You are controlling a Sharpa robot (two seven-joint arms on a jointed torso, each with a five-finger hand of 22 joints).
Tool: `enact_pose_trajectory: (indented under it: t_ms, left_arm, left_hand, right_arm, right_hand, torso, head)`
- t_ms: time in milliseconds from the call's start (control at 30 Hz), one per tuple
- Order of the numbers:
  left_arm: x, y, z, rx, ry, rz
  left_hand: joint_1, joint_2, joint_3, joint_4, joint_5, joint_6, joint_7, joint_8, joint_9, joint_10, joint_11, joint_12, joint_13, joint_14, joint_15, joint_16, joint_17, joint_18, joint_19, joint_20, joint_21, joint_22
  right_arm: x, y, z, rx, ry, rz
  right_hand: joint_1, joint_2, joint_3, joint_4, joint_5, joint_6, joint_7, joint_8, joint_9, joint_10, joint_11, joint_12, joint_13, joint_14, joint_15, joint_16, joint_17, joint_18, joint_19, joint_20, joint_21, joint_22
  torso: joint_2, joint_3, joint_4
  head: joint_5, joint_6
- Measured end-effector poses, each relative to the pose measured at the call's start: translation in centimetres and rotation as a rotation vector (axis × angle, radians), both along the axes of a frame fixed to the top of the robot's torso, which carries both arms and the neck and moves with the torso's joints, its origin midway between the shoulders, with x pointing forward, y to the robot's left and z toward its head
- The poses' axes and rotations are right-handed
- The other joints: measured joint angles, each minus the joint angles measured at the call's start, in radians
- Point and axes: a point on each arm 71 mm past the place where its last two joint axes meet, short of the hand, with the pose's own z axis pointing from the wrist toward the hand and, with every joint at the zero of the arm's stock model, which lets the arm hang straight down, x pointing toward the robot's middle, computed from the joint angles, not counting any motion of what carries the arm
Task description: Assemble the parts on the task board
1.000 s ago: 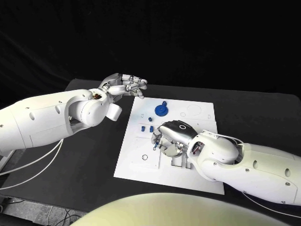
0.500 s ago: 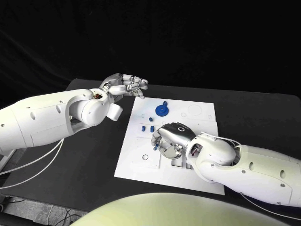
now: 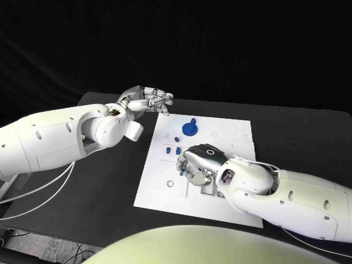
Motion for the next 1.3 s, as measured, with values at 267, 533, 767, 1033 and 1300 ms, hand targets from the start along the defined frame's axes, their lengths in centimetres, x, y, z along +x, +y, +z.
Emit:
enact_pose_trajectory:
  t_ms: [267, 533, 767, 1033, 1300]
  left_arm:
    - [0.0, 0.0, 0.0, 0.0, 0.002, -0.002]
    - [0.0, 0.0, 0.0, 0.001, 0.005, -0.004]
    - [0.0, 0.0, -0.1, 0.001, 0.006, -0.006]
    - [0.0, 0.0, -0.1, 0.002, 0.008, -0.006]
    - [0.1, 0.1, -0.1, 0.004, 0.01, -0.004]
  left_hand:
    - [0.0, 0.0, 0.0, 0.0, 0.0, 0.0, 0.0, 0.0, 0.0, 0.0, 0.0, 0.0, 0.0, 0.0, 0.0, 0.0, 0.0, 0.0, 0.0, 0.0, 0.0, 0.0]
    - [0.0, 0.0, 0.0, 0.0, 0.0, -0.004, 0.004, 0.0, 0.0, 0.0, 0.0, 0.0, 0.0, 0.0, 0.0, 0.0, 0.0, 0.0, 0.0, 0.0, -0.004, -0.001]
    - [0.0, 0.0, 0.0, 0.0, 0.0, -0.004, 0.004, 0.0, -0.001, 0.0, 0.0, 0.0, 0.0, 0.0, 0.0, 0.0, 0.0, 0.0, 0.0, 0.0, -0.004, -0.001]
    - [0.0, 0.0, 0.0, 0.0, 0.0, -0.004, 0.004, 0.0, -0.001, 0.0, 0.0, 0.0, 0.0, 0.0, 0.0, -0.004, 0.0, 0.0, 0.0, 0.0, -0.004, -0.002]
    - [0.0, 0.0, 0.0, 0.0, 0.0, -0.004, 0.004, 0.0, -0.001, 0.0, 0.0, 0.0, 0.0, -0.003, 0.003, -0.004, 0.0, 0.0, 0.0, 0.0, -0.004, -0.003]
  right_arm:
    - [0.0, 0.2, -0.1, -0.016, -0.003, 0.009]
    - [0.0, 0.5, -0.2, -0.03, -0.003, 0.019]
    - [0.0, 0.5, -0.4, -0.04, -0.001, 0.022]
    - [-0.1, -0.3, -0.7, -0.043, 0.002, 0.01]
    - [-0.3, -1.8, -0.1, -0.022, -0.008, -0.012]
  right_hand:
    - [0.0, 0.0, 0.0, 0.0, 0.0, 0.004, 0.004, 0.0, 0.0, 0.0, 0.0, 0.0, 0.0, 0.0, 0.0, 0.0, 0.0, 0.0, 0.0, 0.0, 0.0, 0.0]
    - [0.0, 0.0, 0.0, 0.0, 0.0, 0.004, 0.004, -0.004, 0.0, 0.0, 0.0, 0.0, 0.0, 0.0, 0.0, 0.0, -0.004, 0.0, 0.0, 0.0, 0.0, 0.0]
    - [-0.03, 0.006, -0.029, 0.01, 0.036, -0.066, 0.033, -0.05, -0.016, -0.053, -0.001, -0.047, 0.001, 0.0, 0.021, -0.018, -0.041, 0.0, -0.028, 0.027, -0.054, 0.0]
    - [-0.085, -0.035, -0.048, 0.017, 0.087, -0.084, 0.045, -0.062, -0.024, -0.095, 0.019, -0.068, -0.036, 0.002, 0.027, -0.039, -0.085, 0.0, -0.058, 0.043, -0.119, 0.001]
    - [-0.091, -0.044, -0.059, 0.018, 0.087, -0.093, 0.047, -0.071, -0.027, -0.109, 0.02, -0.07, -0.046, 0.002, 0.034, -0.04, -0.089, 0.0, -0.063, 0.041, -0.128, 0.0]
  torso:
    - [0.0, 0.0, -0.0005]
    - [0.0, -0.0001, -0.0005]
    - [0.0, -0.0004, -0.0003]
    - [-0.001, -0.0004, -0.0004]
    - [-0.001, 0.0002, -0.0006]
  head:
    - [0.0, 0.0]
    - [-0.002, 0.0]
    - [-0.003, 0.0]
    - [-0.004, 0.0]
    - [-0.008, 0.0]
